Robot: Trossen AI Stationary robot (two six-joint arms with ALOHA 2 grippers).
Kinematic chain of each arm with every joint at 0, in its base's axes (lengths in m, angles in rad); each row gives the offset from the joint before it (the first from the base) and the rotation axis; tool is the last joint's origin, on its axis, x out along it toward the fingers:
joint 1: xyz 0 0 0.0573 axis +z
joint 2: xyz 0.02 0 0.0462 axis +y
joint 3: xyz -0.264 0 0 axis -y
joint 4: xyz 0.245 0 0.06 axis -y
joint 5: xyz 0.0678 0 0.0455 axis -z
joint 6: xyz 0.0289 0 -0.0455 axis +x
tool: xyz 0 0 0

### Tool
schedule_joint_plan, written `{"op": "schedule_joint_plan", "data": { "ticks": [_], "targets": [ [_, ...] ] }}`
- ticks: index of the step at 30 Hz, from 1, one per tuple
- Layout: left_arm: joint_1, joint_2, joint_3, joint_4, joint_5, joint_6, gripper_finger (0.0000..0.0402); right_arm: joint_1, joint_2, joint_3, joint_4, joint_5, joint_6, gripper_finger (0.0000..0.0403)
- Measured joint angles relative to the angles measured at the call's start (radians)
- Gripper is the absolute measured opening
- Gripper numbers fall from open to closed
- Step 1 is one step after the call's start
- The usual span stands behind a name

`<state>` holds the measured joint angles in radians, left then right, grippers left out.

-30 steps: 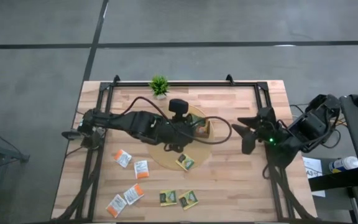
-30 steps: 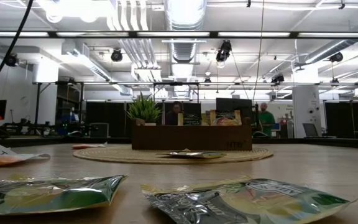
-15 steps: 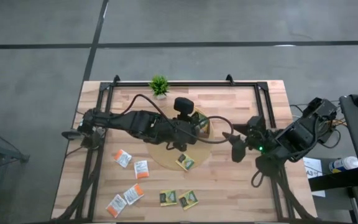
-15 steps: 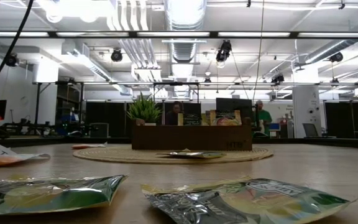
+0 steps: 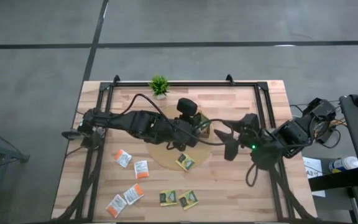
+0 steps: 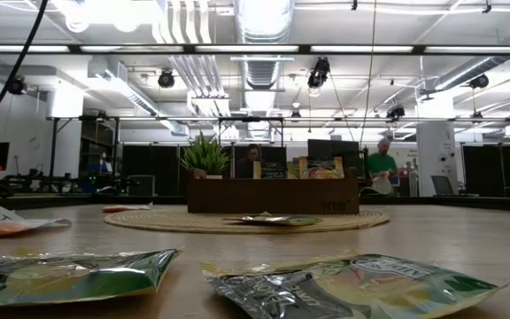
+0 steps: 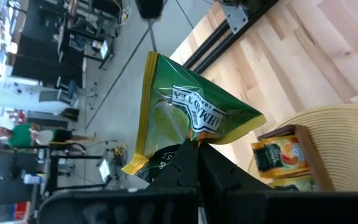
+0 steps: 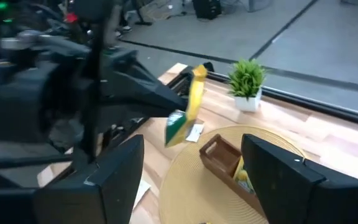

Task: Pick & Place Tea
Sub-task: Put the yellow tea bag into the middle section of the wooden organizer

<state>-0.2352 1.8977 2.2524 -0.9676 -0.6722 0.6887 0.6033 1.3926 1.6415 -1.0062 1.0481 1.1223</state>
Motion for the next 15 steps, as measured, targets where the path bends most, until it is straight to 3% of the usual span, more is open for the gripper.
{"op": "schedule_joint_plan", "data": {
  "ticks": [15],
  "targets": [
    [0.002,-0.001,-0.033,0.061,-0.011,0.107,0.0000,-0.057,0.001,-0.049,0.161,-0.005,0.048,0.0249]
  ]
}}
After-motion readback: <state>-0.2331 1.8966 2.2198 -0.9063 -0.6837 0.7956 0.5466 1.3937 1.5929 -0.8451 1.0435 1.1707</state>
